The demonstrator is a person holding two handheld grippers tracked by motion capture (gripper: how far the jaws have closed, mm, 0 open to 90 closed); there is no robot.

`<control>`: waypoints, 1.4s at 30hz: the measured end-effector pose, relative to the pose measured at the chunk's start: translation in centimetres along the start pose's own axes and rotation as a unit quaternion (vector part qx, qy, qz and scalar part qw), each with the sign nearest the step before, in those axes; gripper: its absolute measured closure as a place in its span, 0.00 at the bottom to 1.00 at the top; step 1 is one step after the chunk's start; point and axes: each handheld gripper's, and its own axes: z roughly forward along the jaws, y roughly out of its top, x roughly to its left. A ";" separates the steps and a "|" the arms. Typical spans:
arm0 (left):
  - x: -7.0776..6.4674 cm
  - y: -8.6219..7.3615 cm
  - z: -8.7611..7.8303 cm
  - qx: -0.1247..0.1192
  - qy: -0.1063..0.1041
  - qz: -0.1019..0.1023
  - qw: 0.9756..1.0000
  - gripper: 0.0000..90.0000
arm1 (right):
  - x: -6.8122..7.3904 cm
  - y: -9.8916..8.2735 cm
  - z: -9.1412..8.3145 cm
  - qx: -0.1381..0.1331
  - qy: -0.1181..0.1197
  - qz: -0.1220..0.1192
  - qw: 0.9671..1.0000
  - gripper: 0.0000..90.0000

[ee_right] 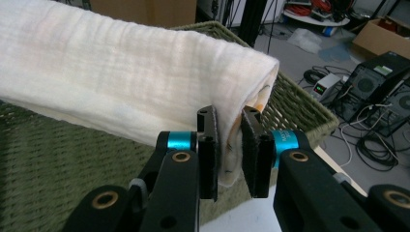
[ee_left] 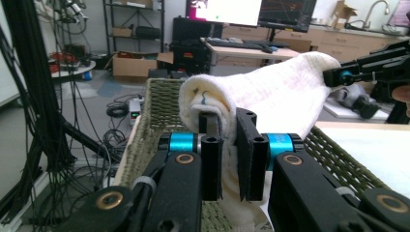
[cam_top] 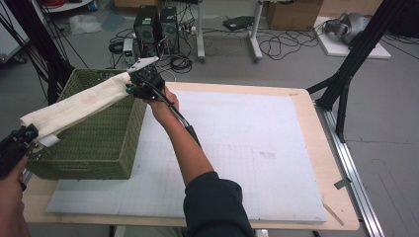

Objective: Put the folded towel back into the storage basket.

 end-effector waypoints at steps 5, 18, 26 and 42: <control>0.4 -0.3 0.1 0.008 0.019 0.002 1.000 0.90 | 0.3 0.3 1.6 0.008 0.000 0.003 1.000 0.88; 0.9 0.2 -0.4 -0.007 0.047 -0.028 0.998 0.47 | 0.8 -0.7 4.0 0.041 -0.030 0.019 0.999 0.50; -0.6 0.4 0.5 -0.009 0.004 -0.031 0.999 0.44 | -0.2 -1.0 0.4 0.016 -0.038 0.024 0.999 0.41; -9.0 0.0 5.4 0.021 -0.160 -0.003 0.987 0.27 | -4.4 -8.0 -13.5 -0.017 -0.084 0.054 0.995 0.23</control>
